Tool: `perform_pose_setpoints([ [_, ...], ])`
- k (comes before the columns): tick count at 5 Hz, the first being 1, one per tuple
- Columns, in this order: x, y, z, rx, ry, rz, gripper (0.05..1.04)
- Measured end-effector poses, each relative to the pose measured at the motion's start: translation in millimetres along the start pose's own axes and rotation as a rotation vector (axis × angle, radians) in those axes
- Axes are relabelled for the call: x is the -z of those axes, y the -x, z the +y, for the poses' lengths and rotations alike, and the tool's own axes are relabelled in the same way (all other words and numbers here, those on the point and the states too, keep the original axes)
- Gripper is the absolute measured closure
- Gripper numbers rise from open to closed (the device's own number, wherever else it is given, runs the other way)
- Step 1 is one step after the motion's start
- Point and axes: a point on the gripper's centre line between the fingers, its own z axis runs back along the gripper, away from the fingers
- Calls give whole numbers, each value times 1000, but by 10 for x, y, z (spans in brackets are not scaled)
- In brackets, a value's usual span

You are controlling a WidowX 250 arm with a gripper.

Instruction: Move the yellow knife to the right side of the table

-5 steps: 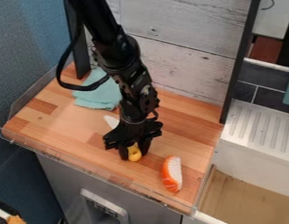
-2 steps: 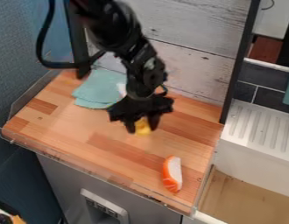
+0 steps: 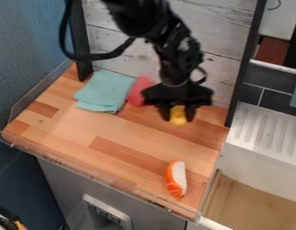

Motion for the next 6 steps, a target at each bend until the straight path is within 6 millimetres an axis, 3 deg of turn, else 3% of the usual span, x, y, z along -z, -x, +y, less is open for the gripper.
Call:
perform_pose_setpoints([
  [1,136,35,-262,142,46,38,571],
  [2,346,117,-305,209,44,90,571],
  [6,774,312,-202,255,53,198,571],
])
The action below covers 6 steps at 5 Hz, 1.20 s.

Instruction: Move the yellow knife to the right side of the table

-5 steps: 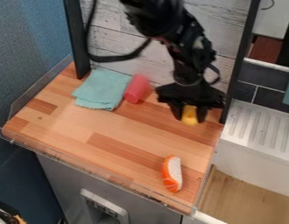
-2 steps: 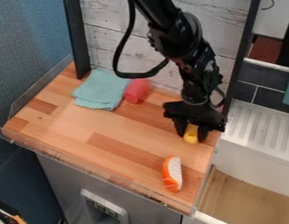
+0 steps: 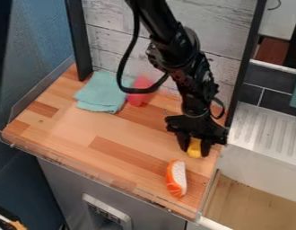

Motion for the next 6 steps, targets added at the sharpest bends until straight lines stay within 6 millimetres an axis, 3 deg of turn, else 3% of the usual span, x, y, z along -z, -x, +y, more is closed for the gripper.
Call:
perform_pose_setpoints([
  [1,55,-11,-13,15,5,10,502],
  [2,57,-33,-21,10,4,22,193],
  [3,57,-21,-18,-14,2,30,70],
  [4,56,-1,8,-21,-13,37,75],
  [5,-154,-5,49,-20,-38,11,81],
  [6,-493,-64,121,-50,-57,-65,83],
])
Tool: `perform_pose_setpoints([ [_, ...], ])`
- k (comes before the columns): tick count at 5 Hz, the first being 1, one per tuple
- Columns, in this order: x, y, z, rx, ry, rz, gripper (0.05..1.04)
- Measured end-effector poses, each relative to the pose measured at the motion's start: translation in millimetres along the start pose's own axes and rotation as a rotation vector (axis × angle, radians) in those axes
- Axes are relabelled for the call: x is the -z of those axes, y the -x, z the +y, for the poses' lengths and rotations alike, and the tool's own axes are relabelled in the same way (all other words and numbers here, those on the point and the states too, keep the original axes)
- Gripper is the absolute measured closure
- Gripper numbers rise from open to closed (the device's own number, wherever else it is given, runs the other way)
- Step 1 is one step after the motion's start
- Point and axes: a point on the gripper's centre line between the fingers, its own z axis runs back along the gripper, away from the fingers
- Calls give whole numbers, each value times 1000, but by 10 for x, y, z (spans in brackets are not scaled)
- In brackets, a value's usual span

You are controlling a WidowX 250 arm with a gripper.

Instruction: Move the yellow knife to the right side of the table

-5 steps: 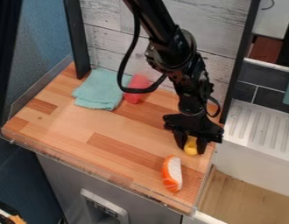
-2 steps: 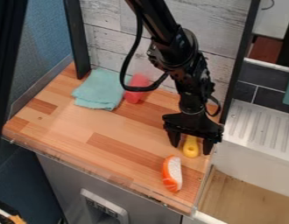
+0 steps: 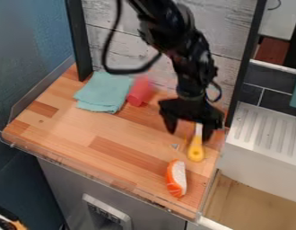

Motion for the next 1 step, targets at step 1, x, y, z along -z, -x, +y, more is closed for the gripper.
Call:
perform_pose_setpoints([
  [1,-256,-15,34,-12,9,-58,83],
])
